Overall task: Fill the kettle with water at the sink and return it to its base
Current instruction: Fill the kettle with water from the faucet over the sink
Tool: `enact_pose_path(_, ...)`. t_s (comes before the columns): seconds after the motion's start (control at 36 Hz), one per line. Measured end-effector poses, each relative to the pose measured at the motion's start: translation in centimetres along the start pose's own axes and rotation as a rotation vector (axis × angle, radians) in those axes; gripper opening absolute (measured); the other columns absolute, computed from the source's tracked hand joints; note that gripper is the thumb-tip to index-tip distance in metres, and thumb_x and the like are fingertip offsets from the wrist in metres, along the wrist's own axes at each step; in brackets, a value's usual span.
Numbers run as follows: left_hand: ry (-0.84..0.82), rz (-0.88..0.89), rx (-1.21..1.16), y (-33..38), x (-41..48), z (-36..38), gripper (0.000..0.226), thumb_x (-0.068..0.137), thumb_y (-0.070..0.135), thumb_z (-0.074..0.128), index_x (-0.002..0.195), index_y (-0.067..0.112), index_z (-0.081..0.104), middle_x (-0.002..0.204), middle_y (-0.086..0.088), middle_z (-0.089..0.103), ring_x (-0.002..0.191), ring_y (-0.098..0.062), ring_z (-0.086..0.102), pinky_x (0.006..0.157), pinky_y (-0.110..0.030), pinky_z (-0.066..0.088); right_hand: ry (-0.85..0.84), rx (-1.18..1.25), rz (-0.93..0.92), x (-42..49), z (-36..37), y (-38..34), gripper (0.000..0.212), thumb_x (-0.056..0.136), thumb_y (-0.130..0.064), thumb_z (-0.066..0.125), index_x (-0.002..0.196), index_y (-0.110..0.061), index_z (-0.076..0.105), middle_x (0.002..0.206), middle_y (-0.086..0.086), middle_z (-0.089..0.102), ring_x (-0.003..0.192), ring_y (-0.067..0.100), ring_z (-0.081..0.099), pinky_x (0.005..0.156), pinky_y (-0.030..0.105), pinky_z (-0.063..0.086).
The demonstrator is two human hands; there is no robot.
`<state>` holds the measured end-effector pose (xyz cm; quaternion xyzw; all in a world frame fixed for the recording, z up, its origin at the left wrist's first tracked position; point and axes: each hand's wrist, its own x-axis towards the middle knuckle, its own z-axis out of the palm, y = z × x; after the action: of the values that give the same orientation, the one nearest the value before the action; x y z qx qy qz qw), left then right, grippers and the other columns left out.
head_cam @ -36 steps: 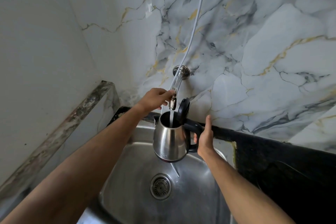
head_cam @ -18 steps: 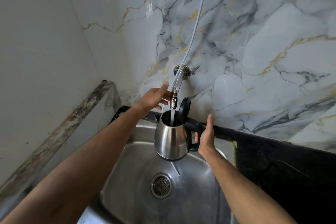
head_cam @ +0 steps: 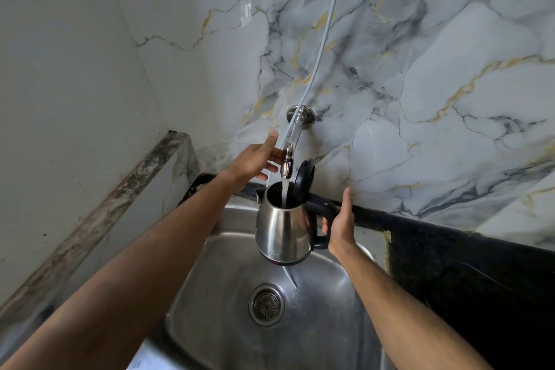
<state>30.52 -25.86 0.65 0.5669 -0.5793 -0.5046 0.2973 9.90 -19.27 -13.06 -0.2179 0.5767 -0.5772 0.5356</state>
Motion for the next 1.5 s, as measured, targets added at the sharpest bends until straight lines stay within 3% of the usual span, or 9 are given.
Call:
enact_pose_path(0.25, -0.002, 0.019, 0.007, -0.2, 0.0, 0.0, 0.069, 0.091, 0.073, 0.029, 0.106, 0.022, 0.073, 0.103, 0.002, 0.075, 0.096, -0.019, 0.069, 0.079, -0.037, 0.053, 0.001, 0.013, 0.001, -0.1, 0.0, -0.1, 0.072, 0.073, -0.085, 0.048, 0.064, -0.014, 0.059, 0.053, 0.001, 0.054, 0.041, 0.011, 0.048, 0.037, 0.021, 0.034)
enact_pose_path(0.42, 0.012, 0.040, 0.006, -0.8, 0.4, 0.1, 0.057, 0.090, 0.069, 0.042, 0.102, 0.022, 0.073, 0.102, 0.001, 0.076, 0.095, -0.020, 0.070, 0.078, -0.037, 0.055, 0.008, 0.018, 0.016, -0.2, 0.1, -0.2, 0.069, 0.083, -0.079, 0.045, 0.062, -0.014, 0.059, 0.051, 0.000, 0.054, 0.039, 0.010, 0.047, 0.036, 0.020, 0.032)
enact_pose_path(0.64, 0.003, 0.093, 0.060, -1.3, 1.0, 0.3, 0.015, 0.086, 0.032, 0.074, 0.096, 0.022, 0.072, 0.095, 0.005, 0.072, 0.088, -0.013, 0.065, 0.084, -0.040, 0.055, 0.006, 0.027, 0.019, -0.3, 0.0, -0.4, 0.067, 0.083, -0.079, 0.046, 0.066, -0.015, 0.059, 0.055, 0.001, 0.054, 0.041, 0.010, 0.047, 0.036, 0.021, 0.032)
enact_pose_path(0.89, -0.032, 0.172, 0.121, -1.2, 1.0, 0.9, 0.018, 0.088, 0.021, 0.072, 0.101, 0.014, 0.062, 0.095, 0.001, 0.067, 0.081, -0.009, 0.061, 0.076, -0.026, 0.048, 0.004, 0.027, 0.013, -0.2, -0.1, -0.4, 0.067, 0.083, -0.077, 0.046, 0.069, -0.013, 0.059, 0.058, 0.004, 0.054, 0.041, 0.011, 0.047, 0.035, 0.021, 0.031)
enact_pose_path(1.03, 0.089, 0.233, 0.292, -1.4, 1.5, 1.6, 0.032, 0.082, 0.030, 0.078, 0.103, 0.012, 0.061, 0.090, 0.001, 0.064, 0.081, -0.014, 0.059, 0.068, -0.017, 0.042, 0.000, 0.023, 0.011, -0.3, 0.0, -0.4, 0.070, 0.080, -0.080, 0.046, 0.070, -0.012, 0.059, 0.058, 0.004, 0.053, 0.041, 0.011, 0.048, 0.036, 0.021, 0.031)
enact_pose_path(1.28, 0.209, 0.200, 0.386, -1.2, 1.7, 2.6, 0.034, 0.075, 0.039, 0.081, 0.093, 0.022, 0.058, 0.070, 0.007, 0.063, 0.066, -0.017, 0.059, 0.058, -0.031, 0.043, 0.015, 0.036, 0.002, -0.7, 0.3, -0.4, 0.072, 0.069, -0.086, 0.048, 0.062, -0.015, 0.056, 0.054, 0.002, 0.051, 0.041, 0.011, 0.045, 0.037, 0.022, 0.031)
enact_pose_path(1.33, 0.215, 0.179, 0.380, -1.2, 1.5, 2.9, 0.035, 0.076, 0.041, 0.080, 0.096, 0.023, 0.057, 0.075, 0.002, 0.068, 0.069, -0.019, 0.061, 0.059, -0.031, 0.045, 0.022, 0.041, 0.001, -0.8, 0.2, -0.6, 0.074, 0.065, -0.089, 0.049, 0.062, -0.016, 0.057, 0.052, 0.001, 0.051, 0.042, 0.013, 0.044, 0.037, 0.022, 0.030)
enact_pose_path(1.42, 0.345, 0.225, 0.399, -1.1, 0.5, 3.7, 0.052, 0.082, 0.050, 0.071, 0.122, 0.022, 0.054, 0.110, -0.009, 0.065, 0.101, -0.023, 0.060, 0.086, -0.041, 0.051, 0.036, 0.036, 0.004, -1.2, -0.4, -0.7, 0.075, 0.062, -0.092, 0.050, 0.063, -0.017, 0.058, 0.051, 0.000, 0.052, 0.042, 0.012, 0.046, 0.038, 0.023, 0.031)
enact_pose_path(1.5, 0.413, 0.633, 0.412, -0.3, -1.9, 4.9, 0.056, 0.090, 0.054, 0.057, 0.137, 0.024, 0.047, 0.128, -0.008, 0.053, 0.118, -0.022, 0.049, 0.099, -0.040, 0.044, 0.059, 0.023, 0.015, -1.8, -1.6, -1.0, 0.076, 0.061, -0.093, 0.051, 0.063, -0.018, 0.059, 0.051, 0.000, 0.053, 0.042, 0.013, 0.048, 0.040, 0.024, 0.032)
